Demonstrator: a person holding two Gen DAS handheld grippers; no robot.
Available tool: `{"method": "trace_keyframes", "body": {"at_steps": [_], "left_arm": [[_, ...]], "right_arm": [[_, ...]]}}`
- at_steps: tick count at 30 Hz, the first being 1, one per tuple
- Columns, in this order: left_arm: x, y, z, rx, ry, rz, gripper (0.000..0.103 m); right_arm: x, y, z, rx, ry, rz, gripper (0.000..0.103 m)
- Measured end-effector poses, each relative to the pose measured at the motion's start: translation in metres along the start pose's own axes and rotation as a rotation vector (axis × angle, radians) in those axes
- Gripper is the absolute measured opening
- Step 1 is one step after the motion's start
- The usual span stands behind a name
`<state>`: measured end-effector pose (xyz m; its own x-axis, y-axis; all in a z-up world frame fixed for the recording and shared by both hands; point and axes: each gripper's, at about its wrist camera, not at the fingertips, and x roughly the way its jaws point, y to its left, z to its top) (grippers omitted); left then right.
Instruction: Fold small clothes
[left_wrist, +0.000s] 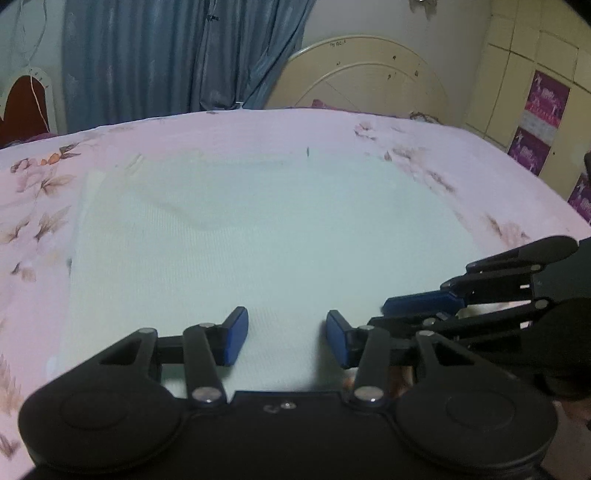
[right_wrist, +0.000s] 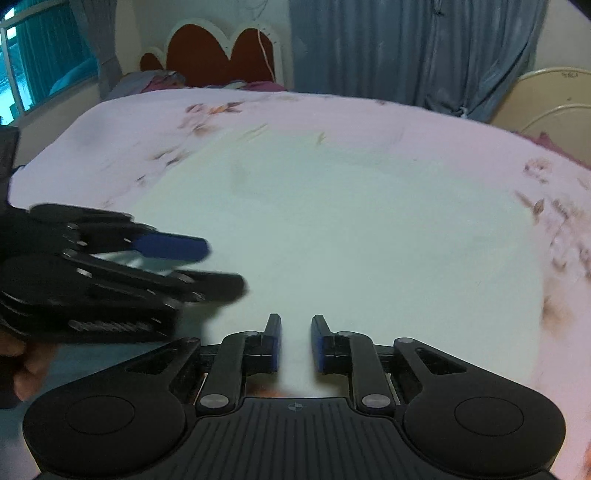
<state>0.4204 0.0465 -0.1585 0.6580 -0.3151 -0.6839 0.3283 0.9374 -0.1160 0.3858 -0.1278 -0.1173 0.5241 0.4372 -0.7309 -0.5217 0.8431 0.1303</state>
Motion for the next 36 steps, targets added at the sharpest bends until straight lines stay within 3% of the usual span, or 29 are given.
{"method": "trace_keyframes", "body": {"at_steps": [6, 11, 17, 20, 23, 30, 36], "left_arm": [[-0.016, -0.005, -0.008, -0.009, -0.013, 0.020, 0.040], [-0.016, -0.005, -0.012, 0.005, -0.009, 0.065, 0.044], [-0.041, 0.049, -0.031, -0.101, -0.016, 0.153, 0.044], [-0.048, 0.057, -0.035, -0.130, -0.023, 0.163, 0.042], [-0.053, 0.041, -0.027, -0.140, -0.047, 0.156, 0.042], [-0.029, -0.025, -0.007, -0.039, -0.051, 0.069, 0.047], [-0.010, -0.029, -0.009, -0.046, -0.014, 0.080, 0.047]], "right_arm": [[-0.008, 0.008, -0.006, -0.028, -0.014, -0.015, 0.018], [-0.004, 0.007, -0.015, -0.047, 0.005, -0.044, 0.019], [-0.037, -0.045, -0.041, 0.104, 0.008, -0.237, 0.018], [-0.048, -0.065, -0.055, 0.161, 0.015, -0.252, 0.017], [-0.054, -0.058, -0.052, 0.136, 0.014, -0.278, 0.016], [-0.042, -0.028, -0.030, 0.089, -0.026, -0.196, 0.016], [-0.027, -0.026, -0.026, 0.086, -0.021, -0.192, 0.016]]}}
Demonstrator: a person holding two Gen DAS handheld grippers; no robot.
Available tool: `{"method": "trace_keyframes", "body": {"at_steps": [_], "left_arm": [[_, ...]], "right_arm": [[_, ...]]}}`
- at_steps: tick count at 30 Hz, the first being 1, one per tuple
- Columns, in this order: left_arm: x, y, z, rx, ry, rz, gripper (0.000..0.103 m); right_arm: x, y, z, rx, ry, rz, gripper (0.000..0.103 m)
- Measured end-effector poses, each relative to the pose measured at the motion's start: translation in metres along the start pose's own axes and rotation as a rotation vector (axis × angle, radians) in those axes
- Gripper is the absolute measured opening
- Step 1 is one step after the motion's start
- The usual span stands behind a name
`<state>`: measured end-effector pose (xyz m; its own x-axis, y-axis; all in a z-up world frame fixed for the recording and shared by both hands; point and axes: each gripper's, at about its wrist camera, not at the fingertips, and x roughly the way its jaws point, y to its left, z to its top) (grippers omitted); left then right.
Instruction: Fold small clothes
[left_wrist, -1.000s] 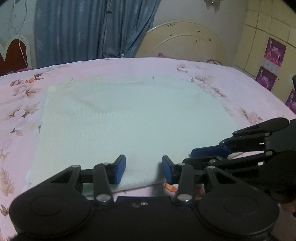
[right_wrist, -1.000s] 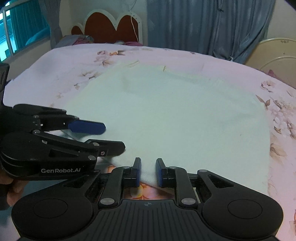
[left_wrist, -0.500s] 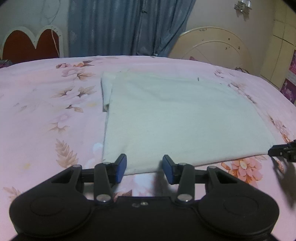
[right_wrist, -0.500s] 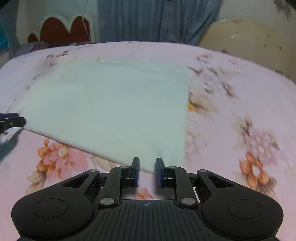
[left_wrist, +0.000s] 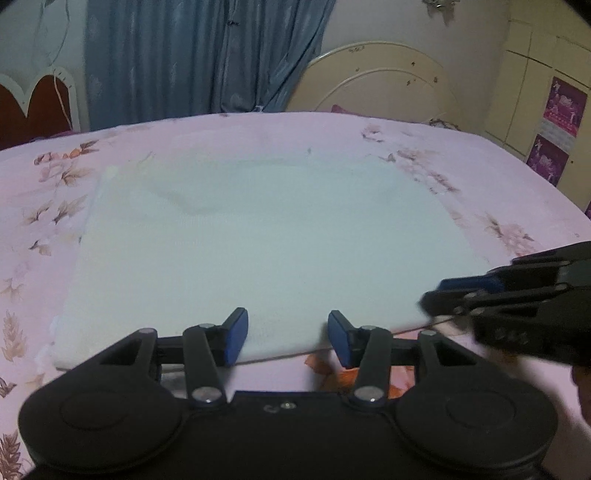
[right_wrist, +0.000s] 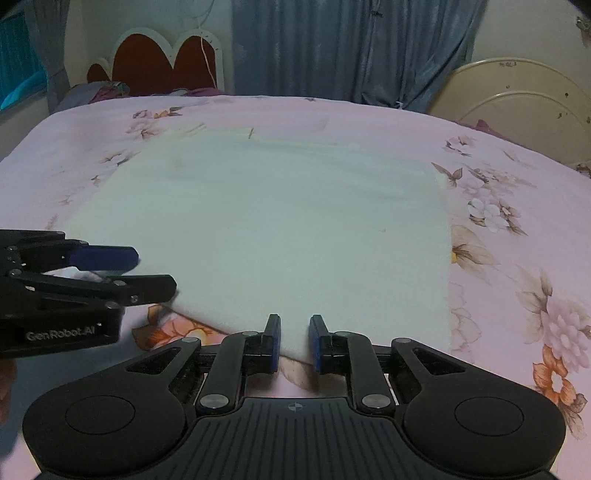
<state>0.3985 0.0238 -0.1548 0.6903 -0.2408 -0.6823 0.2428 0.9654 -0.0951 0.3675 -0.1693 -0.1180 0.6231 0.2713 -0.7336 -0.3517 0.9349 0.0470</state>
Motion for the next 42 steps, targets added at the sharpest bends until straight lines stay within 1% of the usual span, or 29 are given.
{"method": "trace_keyframes", "body": {"at_steps": [3, 7, 11, 13, 14, 19, 23, 26, 28, 29, 31, 33, 35, 37, 39, 40, 41, 42], "left_arm": [[0.000, 0.012, -0.001, -0.002, -0.004, 0.032, 0.047], [-0.008, 0.041, -0.006, -0.045, -0.006, 0.085, 0.047], [-0.018, 0.069, -0.012, -0.081, -0.015, 0.134, 0.047], [-0.023, 0.074, -0.017, -0.060, -0.020, 0.157, 0.047], [-0.026, 0.077, -0.020, -0.067, -0.019, 0.161, 0.047], [-0.028, 0.080, -0.023, -0.083, -0.022, 0.158, 0.047], [-0.031, 0.083, -0.023, -0.117, -0.020, 0.153, 0.047], [-0.028, 0.081, -0.026, -0.097, -0.023, 0.161, 0.048], [-0.027, 0.080, -0.021, -0.096, -0.005, 0.169, 0.048], [-0.029, 0.080, -0.019, -0.101, 0.001, 0.171, 0.048], [-0.034, 0.078, -0.018, -0.112, 0.001, 0.179, 0.048], [-0.042, 0.076, -0.020, -0.114, -0.012, 0.195, 0.050], [-0.051, 0.075, -0.026, -0.122, -0.020, 0.210, 0.053], [-0.057, 0.074, -0.032, -0.149, -0.020, 0.212, 0.056], [-0.061, 0.075, -0.040, -0.203, -0.019, 0.191, 0.054], [-0.062, 0.078, -0.042, -0.246, -0.015, 0.171, 0.054], [-0.062, 0.082, -0.047, -0.321, -0.017, 0.132, 0.052], [-0.063, 0.086, -0.050, -0.376, -0.029, 0.108, 0.051]], "right_arm": [[-0.002, -0.018, -0.002, 0.039, -0.004, -0.051, 0.016], [-0.002, -0.048, -0.009, 0.094, 0.012, -0.100, 0.016], [-0.008, -0.064, -0.016, 0.108, 0.015, -0.120, 0.016], [-0.010, -0.068, -0.019, 0.119, 0.016, -0.120, 0.016], [-0.011, -0.070, -0.020, 0.121, 0.017, -0.122, 0.016], [-0.011, -0.070, -0.024, 0.123, 0.017, -0.126, 0.016], [-0.011, -0.070, -0.023, 0.105, 0.024, -0.131, 0.016], [-0.008, -0.071, -0.026, 0.101, 0.013, -0.131, 0.016], [-0.007, -0.070, -0.024, 0.105, 0.017, -0.134, 0.016], [-0.010, -0.069, -0.023, 0.105, 0.010, -0.137, 0.016], [-0.021, -0.068, -0.023, 0.119, -0.034, -0.148, 0.017], [-0.031, -0.068, -0.025, 0.143, -0.066, -0.150, 0.017], [-0.038, -0.068, -0.028, 0.153, -0.077, -0.143, 0.017], [-0.043, -0.066, -0.030, 0.155, -0.080, -0.133, 0.017], [-0.047, -0.065, -0.031, 0.163, -0.085, -0.120, 0.017], [-0.048, -0.064, -0.031, 0.168, -0.085, -0.111, 0.017], [-0.049, -0.062, -0.030, 0.172, -0.086, -0.105, 0.017], [-0.049, -0.061, -0.029, 0.176, -0.088, -0.094, 0.022]]}}
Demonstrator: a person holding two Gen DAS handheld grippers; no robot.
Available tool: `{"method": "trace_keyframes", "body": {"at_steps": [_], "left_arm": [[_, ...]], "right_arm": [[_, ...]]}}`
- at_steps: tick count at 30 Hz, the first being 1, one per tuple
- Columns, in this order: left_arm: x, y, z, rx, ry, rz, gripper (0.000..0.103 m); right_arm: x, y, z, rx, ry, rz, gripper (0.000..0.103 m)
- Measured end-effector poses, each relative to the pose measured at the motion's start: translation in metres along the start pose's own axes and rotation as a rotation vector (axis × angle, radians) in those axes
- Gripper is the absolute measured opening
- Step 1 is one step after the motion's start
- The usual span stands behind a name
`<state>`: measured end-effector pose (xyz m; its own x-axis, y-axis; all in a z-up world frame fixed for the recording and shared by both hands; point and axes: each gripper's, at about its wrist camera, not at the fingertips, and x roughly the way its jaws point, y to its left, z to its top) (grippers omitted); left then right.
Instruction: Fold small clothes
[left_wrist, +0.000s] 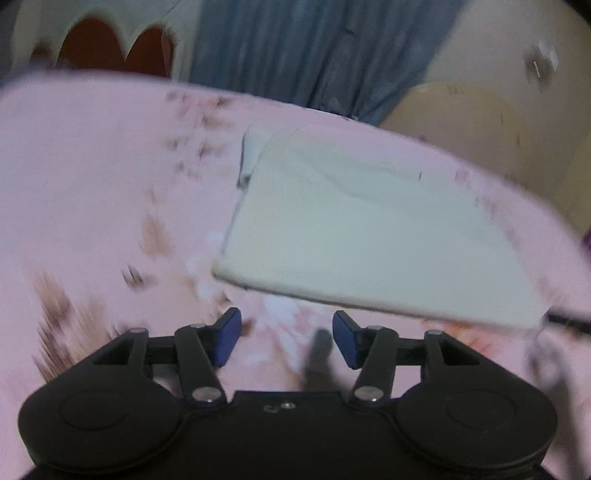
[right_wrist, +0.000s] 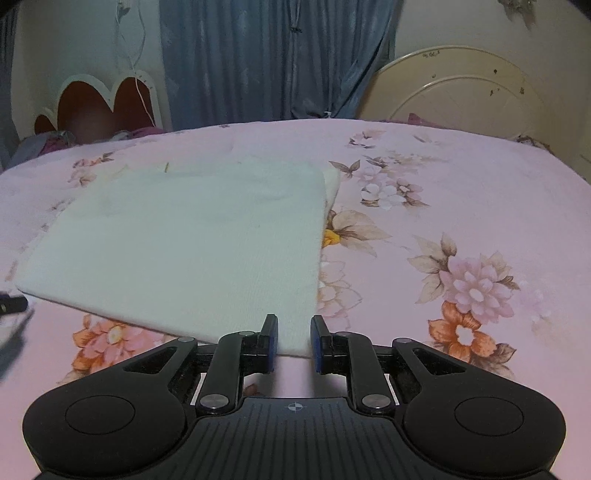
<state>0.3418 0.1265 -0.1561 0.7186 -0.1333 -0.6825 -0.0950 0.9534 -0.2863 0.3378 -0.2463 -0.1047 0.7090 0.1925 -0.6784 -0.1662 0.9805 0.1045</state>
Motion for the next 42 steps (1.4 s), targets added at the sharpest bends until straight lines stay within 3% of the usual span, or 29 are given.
{"method": "trace_keyframes", "body": {"at_steps": [1, 3, 6, 8, 15, 21, 25, 27, 31, 32, 34, 35, 36, 37, 39, 42], "left_arm": [[0.000, 0.006, -0.002, -0.081, -0.014, -0.025, 0.051], [0.003, 0.019, -0.002, -0.235, -0.028, -0.077, 0.045], [0.016, 0.039, -0.004, -0.480, -0.046, -0.156, 0.039], [0.025, 0.048, -0.004, -0.583, -0.066, -0.190, 0.036], [0.051, 0.055, 0.000, -0.691, -0.109, -0.227, 0.016], [0.063, 0.055, 0.013, -0.660, -0.123, -0.252, 0.018], [0.069, 0.061, 0.020, -0.692, -0.132, -0.249, 0.017], [0.069, 0.062, 0.021, -0.704, -0.128, -0.218, 0.008], [0.062, 0.054, 0.027, -0.654, -0.137, -0.178, 0.007], [0.059, 0.050, 0.029, -0.619, -0.147, -0.172, 0.008], [0.057, 0.047, 0.030, -0.595, -0.145, -0.125, 0.020], [0.059, 0.049, 0.029, -0.605, -0.148, -0.121, 0.019], [0.060, 0.049, 0.031, -0.612, -0.146, -0.120, 0.011], [0.060, 0.046, 0.036, -0.583, -0.136, -0.109, 0.006], [0.053, 0.031, 0.049, -0.471, -0.139, -0.082, 0.007], [0.034, -0.014, 0.074, -0.257, -0.165, -0.117, 0.007]], "right_arm": [[-0.001, 0.002, 0.001, 0.005, -0.008, 0.014, 0.035], [-0.003, 0.004, 0.006, 0.026, -0.032, 0.089, 0.034], [0.001, 0.013, 0.017, 0.037, -0.037, 0.143, 0.003], [0.006, 0.019, 0.026, 0.052, -0.042, 0.172, 0.000], [0.049, 0.047, 0.058, 0.091, -0.001, 0.245, 0.000], [0.096, 0.081, 0.086, 0.080, 0.030, 0.284, 0.000], [0.122, 0.098, 0.095, 0.089, 0.044, 0.291, 0.000], [0.134, 0.100, 0.092, 0.095, 0.066, 0.283, 0.000], [0.146, 0.100, 0.085, 0.082, 0.087, 0.271, 0.000], [0.144, 0.100, 0.086, 0.080, 0.085, 0.272, 0.000], [0.146, 0.096, 0.082, 0.082, 0.089, 0.282, 0.000], [0.147, 0.094, 0.081, 0.088, 0.088, 0.288, 0.000], [0.148, 0.095, 0.083, 0.089, 0.088, 0.291, 0.000], [0.147, 0.095, 0.083, 0.083, 0.090, 0.291, 0.000], [0.146, 0.091, 0.084, 0.087, 0.095, 0.308, 0.000], [0.135, 0.074, 0.089, 0.165, 0.062, 0.333, 0.000]]}}
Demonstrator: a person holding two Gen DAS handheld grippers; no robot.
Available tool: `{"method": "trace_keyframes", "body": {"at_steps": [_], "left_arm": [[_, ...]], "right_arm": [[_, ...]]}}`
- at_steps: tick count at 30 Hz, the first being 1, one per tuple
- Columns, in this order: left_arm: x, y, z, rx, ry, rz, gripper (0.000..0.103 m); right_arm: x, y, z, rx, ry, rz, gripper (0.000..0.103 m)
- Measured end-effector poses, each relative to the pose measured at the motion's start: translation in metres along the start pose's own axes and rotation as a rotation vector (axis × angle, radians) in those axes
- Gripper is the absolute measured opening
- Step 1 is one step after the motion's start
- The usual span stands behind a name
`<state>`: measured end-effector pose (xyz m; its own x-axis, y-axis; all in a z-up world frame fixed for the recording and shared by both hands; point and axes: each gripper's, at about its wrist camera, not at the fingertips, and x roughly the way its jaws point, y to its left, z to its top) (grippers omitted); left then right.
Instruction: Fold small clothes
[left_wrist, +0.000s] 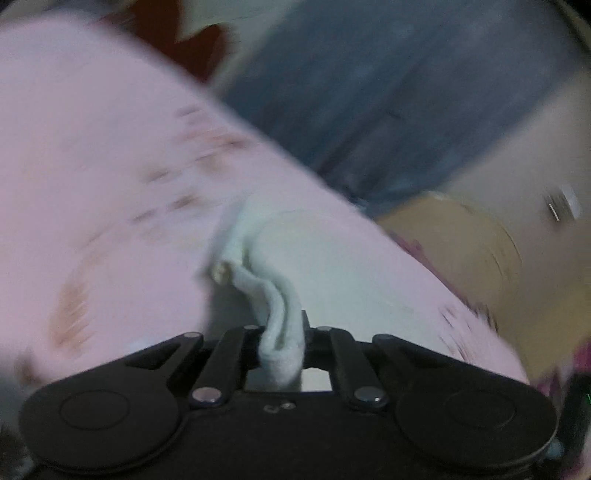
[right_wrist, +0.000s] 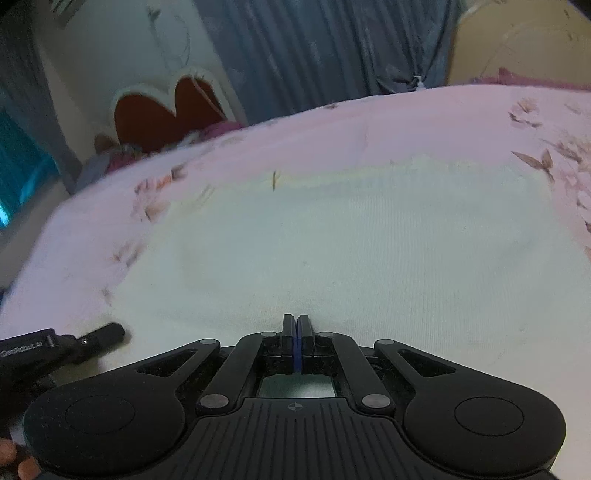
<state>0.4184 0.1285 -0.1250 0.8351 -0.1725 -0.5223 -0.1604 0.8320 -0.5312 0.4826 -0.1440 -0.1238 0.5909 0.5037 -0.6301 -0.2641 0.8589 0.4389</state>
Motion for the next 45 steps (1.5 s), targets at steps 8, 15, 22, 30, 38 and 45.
{"method": "trace_keyframes", "body": {"at_steps": [8, 15, 22, 30, 38, 45], "left_arm": [[0.004, -0.130, -0.009, 0.298, 0.089, -0.179, 0.007], [0.050, -0.205, -0.077, 0.419, 0.404, -0.266, 0.029], [0.038, -0.167, -0.035, 0.385, 0.259, -0.183, 0.024], [0.083, -0.112, -0.003, 0.324, 0.302, -0.079, 0.017], [0.091, -0.099, -0.019, 0.369, 0.332, -0.059, 0.020], [0.082, -0.106, -0.008, 0.443, 0.228, -0.097, 0.017]], "right_arm": [[-0.080, -0.080, 0.023, 0.213, -0.184, 0.007, 0.000], [-0.133, -0.147, 0.033, 0.318, -0.221, 0.027, 0.001], [-0.149, -0.170, 0.026, 0.322, -0.187, 0.078, 0.059], [-0.106, -0.149, 0.018, 0.261, -0.059, 0.111, 0.046], [-0.072, -0.135, 0.023, 0.197, 0.021, 0.014, 0.046], [-0.060, -0.117, 0.025, 0.125, 0.041, -0.038, 0.020]]}}
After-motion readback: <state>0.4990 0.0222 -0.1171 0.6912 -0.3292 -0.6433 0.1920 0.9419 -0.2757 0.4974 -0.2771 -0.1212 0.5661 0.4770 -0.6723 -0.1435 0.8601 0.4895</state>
